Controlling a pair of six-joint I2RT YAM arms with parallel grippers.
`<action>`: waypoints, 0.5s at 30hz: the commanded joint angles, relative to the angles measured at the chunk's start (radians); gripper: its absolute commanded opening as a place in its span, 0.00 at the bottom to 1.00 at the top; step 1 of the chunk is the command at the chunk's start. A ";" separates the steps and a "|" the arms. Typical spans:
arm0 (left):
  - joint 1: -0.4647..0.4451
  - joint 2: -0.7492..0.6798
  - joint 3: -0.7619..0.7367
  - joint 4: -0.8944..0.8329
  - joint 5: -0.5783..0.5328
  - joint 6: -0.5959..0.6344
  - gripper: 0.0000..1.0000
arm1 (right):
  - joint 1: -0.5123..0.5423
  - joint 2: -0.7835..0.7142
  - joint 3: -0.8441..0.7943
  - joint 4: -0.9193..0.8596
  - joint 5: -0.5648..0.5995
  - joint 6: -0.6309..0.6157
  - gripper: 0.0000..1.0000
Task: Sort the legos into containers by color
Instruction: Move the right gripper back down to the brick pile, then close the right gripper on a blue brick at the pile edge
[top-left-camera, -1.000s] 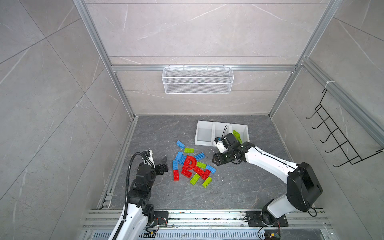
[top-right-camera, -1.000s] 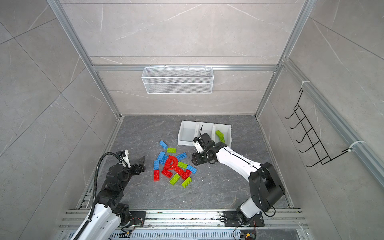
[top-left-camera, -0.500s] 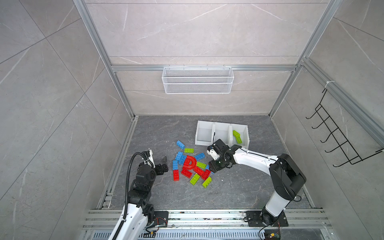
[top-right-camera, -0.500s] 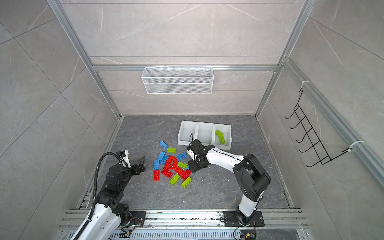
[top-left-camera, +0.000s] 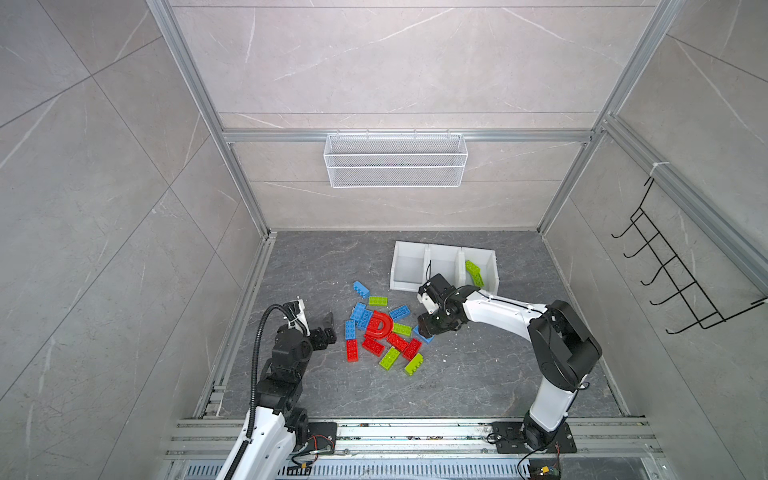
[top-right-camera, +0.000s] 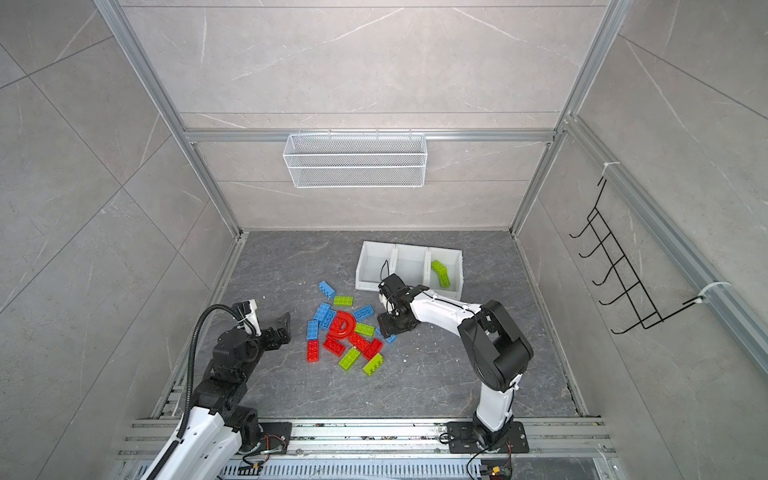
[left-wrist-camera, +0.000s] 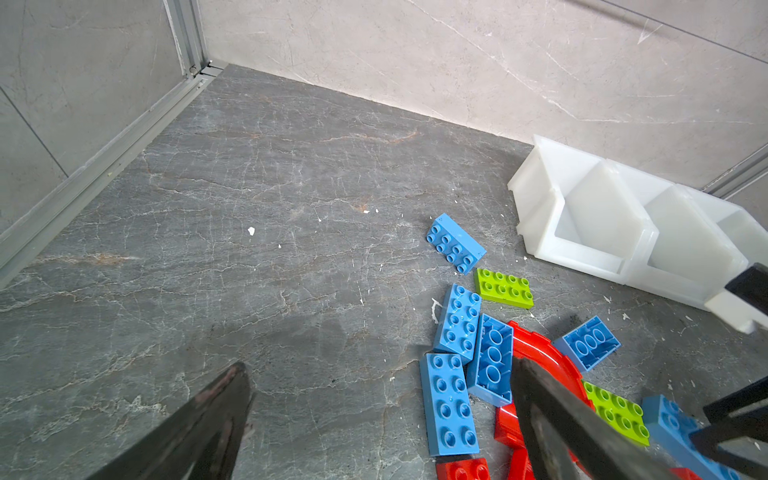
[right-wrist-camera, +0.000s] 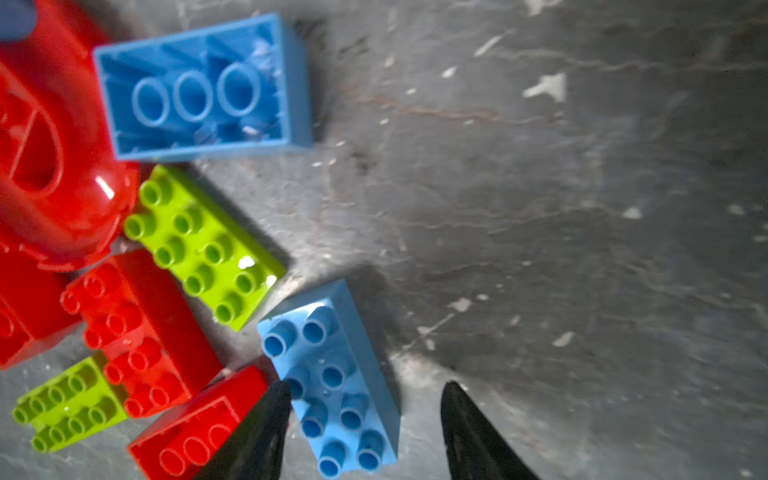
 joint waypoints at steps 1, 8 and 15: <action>0.000 -0.004 0.005 0.013 -0.016 -0.011 1.00 | -0.043 -0.060 -0.037 -0.003 0.045 0.049 0.61; 0.000 0.018 0.014 0.016 -0.013 -0.008 1.00 | -0.047 -0.135 -0.045 -0.034 0.034 -0.046 0.63; 0.000 0.006 0.011 0.013 -0.019 -0.011 0.99 | -0.039 -0.074 0.019 -0.099 0.052 -0.133 0.64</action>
